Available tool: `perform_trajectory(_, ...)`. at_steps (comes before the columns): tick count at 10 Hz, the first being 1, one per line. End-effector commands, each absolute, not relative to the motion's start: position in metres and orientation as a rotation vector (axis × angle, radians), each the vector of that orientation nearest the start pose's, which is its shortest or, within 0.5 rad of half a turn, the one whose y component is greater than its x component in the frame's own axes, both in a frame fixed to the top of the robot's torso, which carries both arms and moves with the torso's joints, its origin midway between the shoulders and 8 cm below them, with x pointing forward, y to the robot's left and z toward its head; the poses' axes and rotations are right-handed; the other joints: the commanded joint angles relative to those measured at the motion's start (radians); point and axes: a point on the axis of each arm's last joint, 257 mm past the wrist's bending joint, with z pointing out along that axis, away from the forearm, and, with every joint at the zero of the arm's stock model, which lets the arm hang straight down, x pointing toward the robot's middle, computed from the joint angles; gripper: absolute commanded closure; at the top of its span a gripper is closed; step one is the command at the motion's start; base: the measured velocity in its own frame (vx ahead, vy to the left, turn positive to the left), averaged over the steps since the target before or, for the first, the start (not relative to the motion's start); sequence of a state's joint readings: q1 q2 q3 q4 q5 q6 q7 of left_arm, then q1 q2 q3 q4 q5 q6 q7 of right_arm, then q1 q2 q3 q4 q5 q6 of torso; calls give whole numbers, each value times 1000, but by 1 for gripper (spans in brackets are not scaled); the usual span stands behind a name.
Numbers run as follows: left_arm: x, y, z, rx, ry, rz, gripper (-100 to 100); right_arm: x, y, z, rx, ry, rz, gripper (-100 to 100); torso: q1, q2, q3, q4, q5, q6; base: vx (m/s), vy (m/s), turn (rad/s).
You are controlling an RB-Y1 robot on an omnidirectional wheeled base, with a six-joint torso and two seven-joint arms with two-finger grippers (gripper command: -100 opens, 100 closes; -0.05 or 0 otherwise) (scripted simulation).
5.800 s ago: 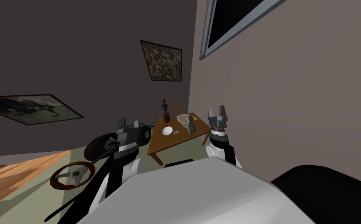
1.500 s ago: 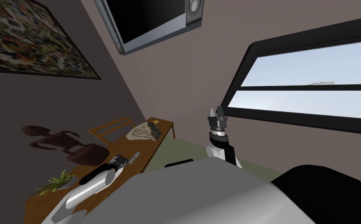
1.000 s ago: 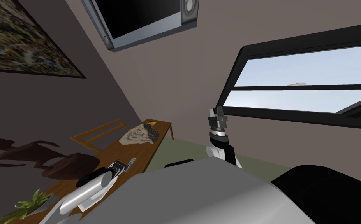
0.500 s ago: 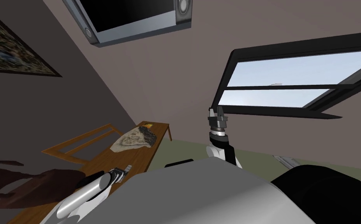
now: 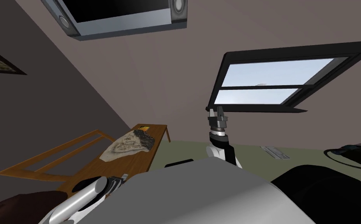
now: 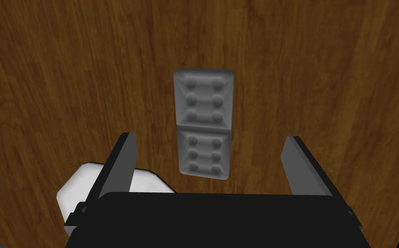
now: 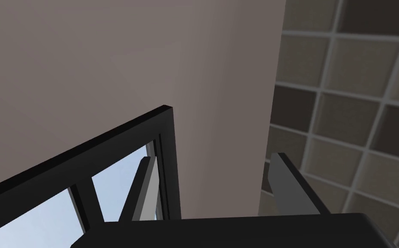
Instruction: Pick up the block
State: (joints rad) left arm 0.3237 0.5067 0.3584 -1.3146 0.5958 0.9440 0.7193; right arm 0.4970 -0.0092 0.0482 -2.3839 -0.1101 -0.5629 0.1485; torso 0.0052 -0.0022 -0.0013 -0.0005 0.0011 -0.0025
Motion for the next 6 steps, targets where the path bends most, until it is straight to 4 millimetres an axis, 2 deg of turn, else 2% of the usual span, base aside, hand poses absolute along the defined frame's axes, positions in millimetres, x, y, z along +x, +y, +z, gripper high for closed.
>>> perform_trajectory(1,169,548,-512,-2942,368,-247,-100,309,-271,80,546,466,1316,0,0,0,0,0,0,0,17,59,-135)
perform_trajectory(2,156,545,-518,-2986,327,-198,-100,309,-271,80,546,466,1316,0,0,0,0,0,0,1,22,68,-213)
perform_trajectory(3,156,545,-518,-2986,327,-198,-100,309,-271,80,546,466,1316,0,0,0,0,0,0,0,16,52,-82)
perform_trajectory(6,124,536,-528,-3081,226,-76,-100,309,-271,80,546,466,1316,0,0,0,0,0,0,0,17,60,-146)
